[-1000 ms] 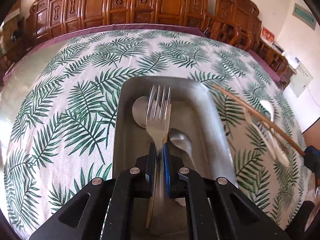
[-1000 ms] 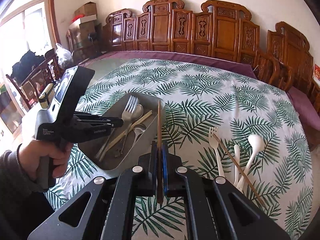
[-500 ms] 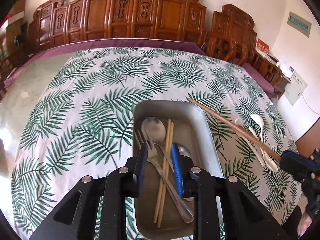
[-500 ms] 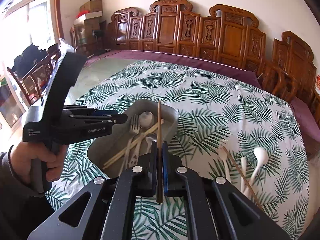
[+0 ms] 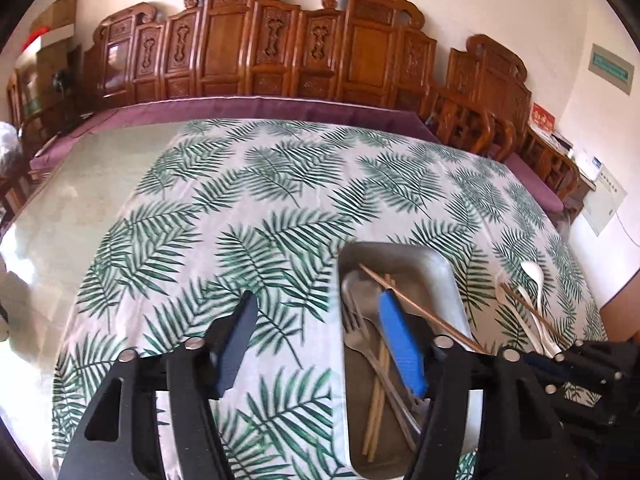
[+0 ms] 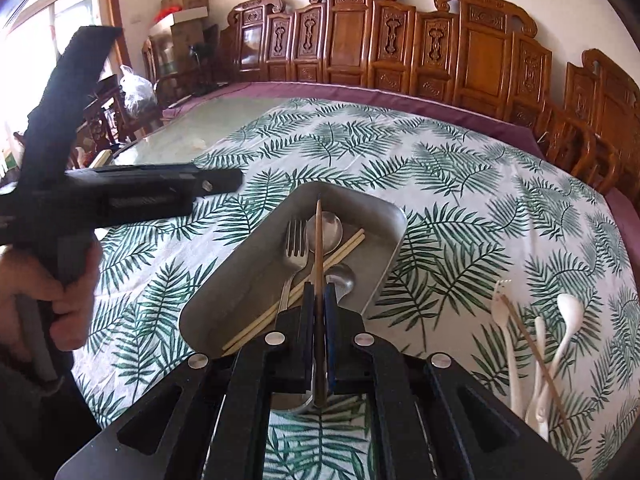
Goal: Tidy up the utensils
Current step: 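Lower the wooden chopstick into the tray with the right tool and open it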
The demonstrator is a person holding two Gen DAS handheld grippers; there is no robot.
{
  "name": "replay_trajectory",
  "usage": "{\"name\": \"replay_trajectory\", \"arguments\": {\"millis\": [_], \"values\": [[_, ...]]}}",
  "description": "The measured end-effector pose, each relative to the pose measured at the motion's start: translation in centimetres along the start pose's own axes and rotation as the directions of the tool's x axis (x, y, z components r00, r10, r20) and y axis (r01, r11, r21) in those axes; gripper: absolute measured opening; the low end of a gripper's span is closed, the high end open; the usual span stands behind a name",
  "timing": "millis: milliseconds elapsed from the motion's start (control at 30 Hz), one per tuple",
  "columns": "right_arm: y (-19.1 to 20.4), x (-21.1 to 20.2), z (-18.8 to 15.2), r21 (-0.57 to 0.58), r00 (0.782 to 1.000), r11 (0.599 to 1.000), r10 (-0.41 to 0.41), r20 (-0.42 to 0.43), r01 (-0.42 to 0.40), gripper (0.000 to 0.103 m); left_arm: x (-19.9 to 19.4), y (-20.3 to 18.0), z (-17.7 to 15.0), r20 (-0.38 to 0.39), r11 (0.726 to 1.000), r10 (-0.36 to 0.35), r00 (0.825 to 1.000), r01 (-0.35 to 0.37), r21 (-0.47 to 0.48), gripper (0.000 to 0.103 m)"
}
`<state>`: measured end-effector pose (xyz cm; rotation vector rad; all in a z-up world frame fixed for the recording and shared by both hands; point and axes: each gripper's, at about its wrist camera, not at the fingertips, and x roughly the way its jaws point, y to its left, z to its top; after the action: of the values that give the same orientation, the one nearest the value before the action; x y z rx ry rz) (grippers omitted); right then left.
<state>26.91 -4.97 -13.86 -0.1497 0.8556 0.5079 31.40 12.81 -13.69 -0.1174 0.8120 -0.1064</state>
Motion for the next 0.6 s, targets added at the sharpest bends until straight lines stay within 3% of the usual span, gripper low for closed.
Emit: {"name": "replay_trajectory", "arguments": {"millis": [200, 600], "values": [[0.3, 1.8, 0.0, 0.032, 1.000, 0.999, -0.007, -0.014, 0.007, 0.006, -0.4, 1.1, 0.4, 0.014, 1.000, 0.003, 1.000, -0.002, -0.023, 0.077], [1.2, 4.3, -0.8, 0.082, 0.995, 0.994, 0.075, -0.070, -0.069, 0.010, -0.6, 1.5, 0.6, 0.020, 1.000, 0.000, 1.000, 0.000, -0.029, 0.078]]}}
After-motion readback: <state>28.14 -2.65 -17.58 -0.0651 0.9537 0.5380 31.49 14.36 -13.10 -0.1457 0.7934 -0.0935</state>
